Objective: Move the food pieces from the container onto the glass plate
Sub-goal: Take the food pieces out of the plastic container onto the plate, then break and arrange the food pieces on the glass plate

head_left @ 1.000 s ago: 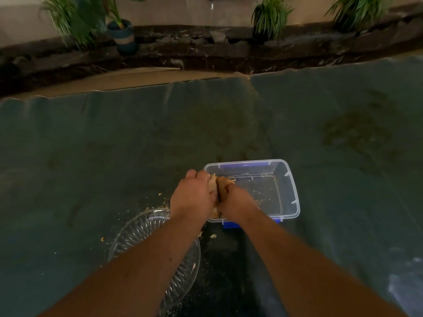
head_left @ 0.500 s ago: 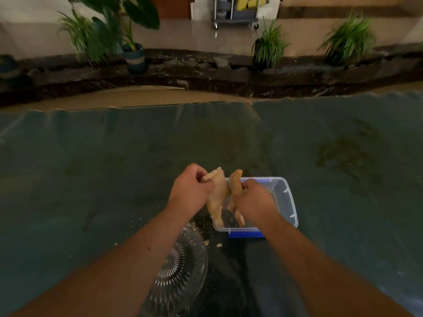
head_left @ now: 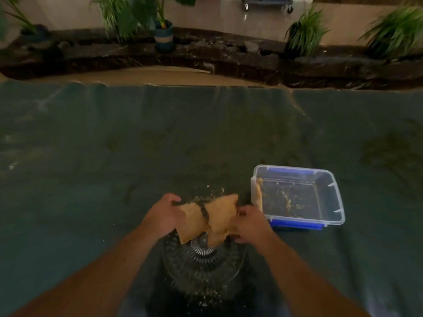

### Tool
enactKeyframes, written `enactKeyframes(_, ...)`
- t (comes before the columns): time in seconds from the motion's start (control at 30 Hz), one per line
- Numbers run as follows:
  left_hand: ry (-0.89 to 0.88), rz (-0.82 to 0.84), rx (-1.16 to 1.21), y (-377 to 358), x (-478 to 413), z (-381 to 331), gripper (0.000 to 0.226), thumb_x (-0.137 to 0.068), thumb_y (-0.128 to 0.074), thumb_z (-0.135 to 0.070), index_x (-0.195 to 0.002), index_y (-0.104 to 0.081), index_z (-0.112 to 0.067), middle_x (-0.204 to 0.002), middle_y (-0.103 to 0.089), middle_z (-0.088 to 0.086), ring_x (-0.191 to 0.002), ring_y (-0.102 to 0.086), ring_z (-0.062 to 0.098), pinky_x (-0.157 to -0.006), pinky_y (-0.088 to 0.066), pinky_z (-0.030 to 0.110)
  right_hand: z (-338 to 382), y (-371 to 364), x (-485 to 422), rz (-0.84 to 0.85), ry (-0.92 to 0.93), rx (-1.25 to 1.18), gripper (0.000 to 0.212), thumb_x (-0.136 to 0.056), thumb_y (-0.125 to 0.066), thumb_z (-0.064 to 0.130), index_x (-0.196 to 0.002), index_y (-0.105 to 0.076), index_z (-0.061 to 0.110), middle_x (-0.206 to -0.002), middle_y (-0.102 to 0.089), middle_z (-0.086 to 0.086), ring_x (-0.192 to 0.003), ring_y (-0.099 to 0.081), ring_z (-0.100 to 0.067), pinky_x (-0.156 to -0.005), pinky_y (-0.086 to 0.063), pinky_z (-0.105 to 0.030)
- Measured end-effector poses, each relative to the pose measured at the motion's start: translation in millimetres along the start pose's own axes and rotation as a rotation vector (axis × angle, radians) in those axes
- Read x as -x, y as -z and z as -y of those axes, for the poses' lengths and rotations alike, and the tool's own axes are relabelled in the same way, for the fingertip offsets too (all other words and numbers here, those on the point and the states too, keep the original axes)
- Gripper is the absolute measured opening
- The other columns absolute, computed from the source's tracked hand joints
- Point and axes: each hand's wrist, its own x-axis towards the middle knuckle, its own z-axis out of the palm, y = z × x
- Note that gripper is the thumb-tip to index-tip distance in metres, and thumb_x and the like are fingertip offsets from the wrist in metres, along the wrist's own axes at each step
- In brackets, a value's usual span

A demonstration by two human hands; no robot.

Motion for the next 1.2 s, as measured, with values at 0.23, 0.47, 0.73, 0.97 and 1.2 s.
enactKeyframes(0.23, -0.536, -0.079, -0.917, -39.1, 11.3, 39.6, 0.06, -0.085, -0.059, -0.058, -0.132, -0.052, -0.023, -0.134, -0.051, 0.005, -0.118, -0.048, 0.027, -0.092, -0.049, 0.045, -47.2, -43.6, -2.6, -0.2, 0.297, 0.811, 0.057, -0.095, -0.058, 0.038, -0.144, -0.036, 0.02, -0.145, -0.048, -0.012, -0.126, -0.05, -0.031, -0.099, -0.049, -0.044)
enactKeyframes(0.47, -0.643, 0.07, -1.116, -42.2, 6.4, 49.3, 0.061, -0.09, -0.062, -0.055, -0.14, -0.047, -0.026, -0.146, -0.046, 0.006, -0.132, -0.039, 0.028, -0.108, -0.039, 0.048, -37.6, -65.4, -10.0, -0.024, 0.449, 0.999, 0.067, -0.094, -0.057, 0.053, -0.149, -0.034, 0.022, -0.153, -0.036, -0.021, -0.138, -0.035, -0.043, -0.109, -0.039, -0.058)
enactKeyframes(0.73, -0.651, 0.039, -1.082, -35.4, 2.1, 2.2, 0.059, -0.083, -0.038, -0.064, -0.116, -0.064, -0.022, -0.116, -0.062, 0.001, -0.11, -0.053, 0.025, -0.092, -0.045, 0.044, -20.1, -27.1, -7.9, -0.289, 0.655, 0.806, 0.04, -0.094, -0.05, 0.051, -0.127, -0.051, 0.028, -0.123, -0.056, -0.002, -0.109, -0.053, -0.021, -0.09, -0.051, -0.04)
enactKeyframes(0.97, -0.465, -0.028, -0.518, -76.2, -1.0, -83.1, 0.018, -0.091, -0.059, -0.049, -0.091, -0.065, -0.032, -0.092, -0.064, -0.008, -0.083, -0.062, 0.015, -0.068, -0.051, 0.035, -11.4, 67.7, -43.9, -0.433, 0.147, 0.241, 0.075, -0.084, -0.064, 0.07, -0.14, -0.044, 0.026, -0.137, -0.056, -0.005, -0.121, -0.056, -0.028, -0.101, -0.049, -0.05)
enactKeyframes(1.2, -0.335, 0.07, -0.316, -116.4, 2.1, -124.4, 0.012, -0.096, -0.063, -0.044, -0.1, -0.065, -0.033, -0.094, -0.069, -0.012, -0.084, -0.064, 0.006, -0.072, -0.057, 0.033, -27.6, 95.6, -69.9, -0.107, 0.047, 0.081, 0.014, -0.101, -0.06, 0.031, -0.096, -0.067, 0.021, -0.096, -0.07, -0.004, -0.088, -0.071, -0.02, -0.088, -0.061, -0.045)
